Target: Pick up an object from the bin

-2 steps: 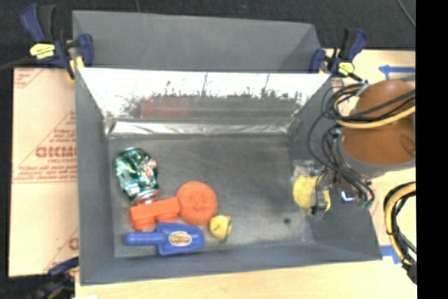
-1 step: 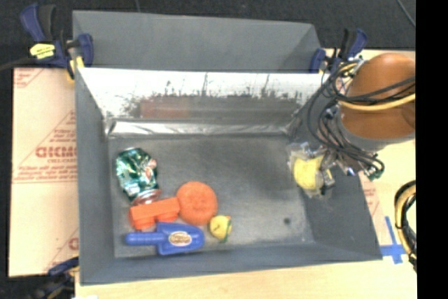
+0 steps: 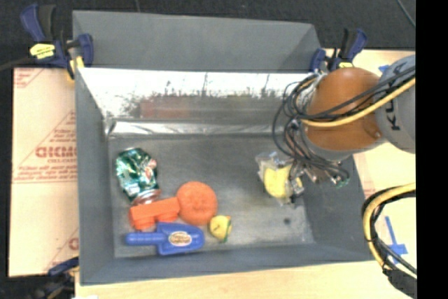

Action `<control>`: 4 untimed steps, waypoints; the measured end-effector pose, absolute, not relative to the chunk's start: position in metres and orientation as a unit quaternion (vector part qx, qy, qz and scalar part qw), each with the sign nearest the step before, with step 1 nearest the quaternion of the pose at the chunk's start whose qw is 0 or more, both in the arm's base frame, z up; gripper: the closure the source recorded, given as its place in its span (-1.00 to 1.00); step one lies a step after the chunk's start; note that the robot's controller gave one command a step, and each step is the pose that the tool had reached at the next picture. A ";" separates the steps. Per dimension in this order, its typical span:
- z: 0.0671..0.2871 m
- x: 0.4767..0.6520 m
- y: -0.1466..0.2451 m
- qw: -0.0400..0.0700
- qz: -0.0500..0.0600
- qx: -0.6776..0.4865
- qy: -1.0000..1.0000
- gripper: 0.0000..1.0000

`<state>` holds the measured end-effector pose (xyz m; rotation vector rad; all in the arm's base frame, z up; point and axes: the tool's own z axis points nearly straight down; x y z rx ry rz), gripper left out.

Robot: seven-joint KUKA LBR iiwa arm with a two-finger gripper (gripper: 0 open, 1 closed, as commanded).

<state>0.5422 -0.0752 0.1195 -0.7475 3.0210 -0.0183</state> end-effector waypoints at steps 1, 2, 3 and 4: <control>0.101 0.559 -0.074 0.019 -0.010 -0.280 0.960 1.00; 0.171 0.558 -0.078 0.016 -0.006 -0.305 0.952 1.00; 0.248 0.549 -0.069 0.016 -0.006 -0.233 0.972 1.00; 0.172 0.550 -0.071 0.018 -0.009 -0.353 0.936 1.00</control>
Offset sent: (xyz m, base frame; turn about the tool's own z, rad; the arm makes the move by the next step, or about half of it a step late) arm 0.0189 -0.0066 0.1011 0.0792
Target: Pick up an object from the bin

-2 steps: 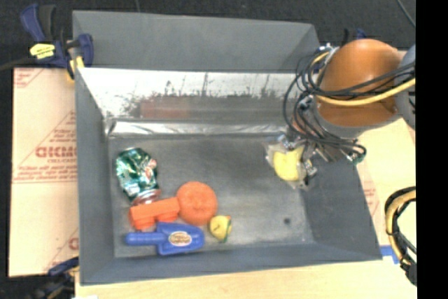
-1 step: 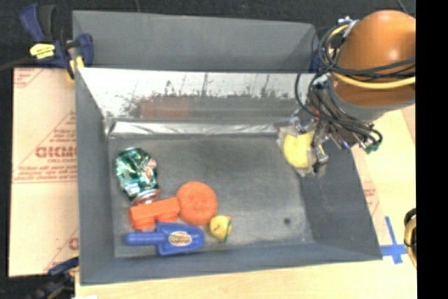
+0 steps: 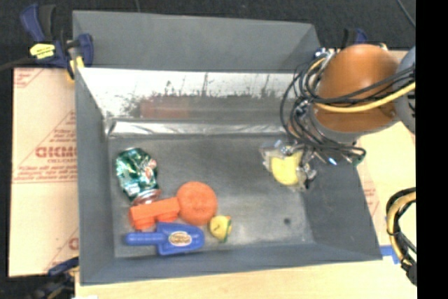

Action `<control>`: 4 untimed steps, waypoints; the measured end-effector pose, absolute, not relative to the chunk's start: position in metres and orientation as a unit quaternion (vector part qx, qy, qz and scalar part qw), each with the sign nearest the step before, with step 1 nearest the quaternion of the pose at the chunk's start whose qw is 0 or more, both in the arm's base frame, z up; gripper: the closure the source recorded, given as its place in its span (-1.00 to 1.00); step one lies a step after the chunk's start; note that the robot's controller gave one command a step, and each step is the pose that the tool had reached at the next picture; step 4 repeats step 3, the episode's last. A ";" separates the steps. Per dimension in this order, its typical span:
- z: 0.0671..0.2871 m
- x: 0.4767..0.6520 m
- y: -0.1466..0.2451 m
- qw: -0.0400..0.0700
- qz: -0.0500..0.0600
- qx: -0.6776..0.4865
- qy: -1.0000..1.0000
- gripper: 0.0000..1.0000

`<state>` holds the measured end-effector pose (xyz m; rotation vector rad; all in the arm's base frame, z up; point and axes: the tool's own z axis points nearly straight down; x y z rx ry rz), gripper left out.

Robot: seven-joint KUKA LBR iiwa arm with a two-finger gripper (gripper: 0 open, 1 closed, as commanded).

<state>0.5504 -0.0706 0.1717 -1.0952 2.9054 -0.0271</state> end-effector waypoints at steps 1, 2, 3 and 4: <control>0.179 0.532 -0.007 0.020 -0.012 -0.411 0.911 1.00; 0.214 0.576 -0.059 0.018 -0.010 -0.378 0.926 1.00; 0.278 0.565 -0.049 0.017 -0.009 -0.385 0.923 1.00; 0.278 0.565 -0.049 0.017 -0.009 -0.385 0.923 1.00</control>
Offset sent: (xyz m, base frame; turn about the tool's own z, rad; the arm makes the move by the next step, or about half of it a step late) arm 0.0375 -0.0057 0.0494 -0.0349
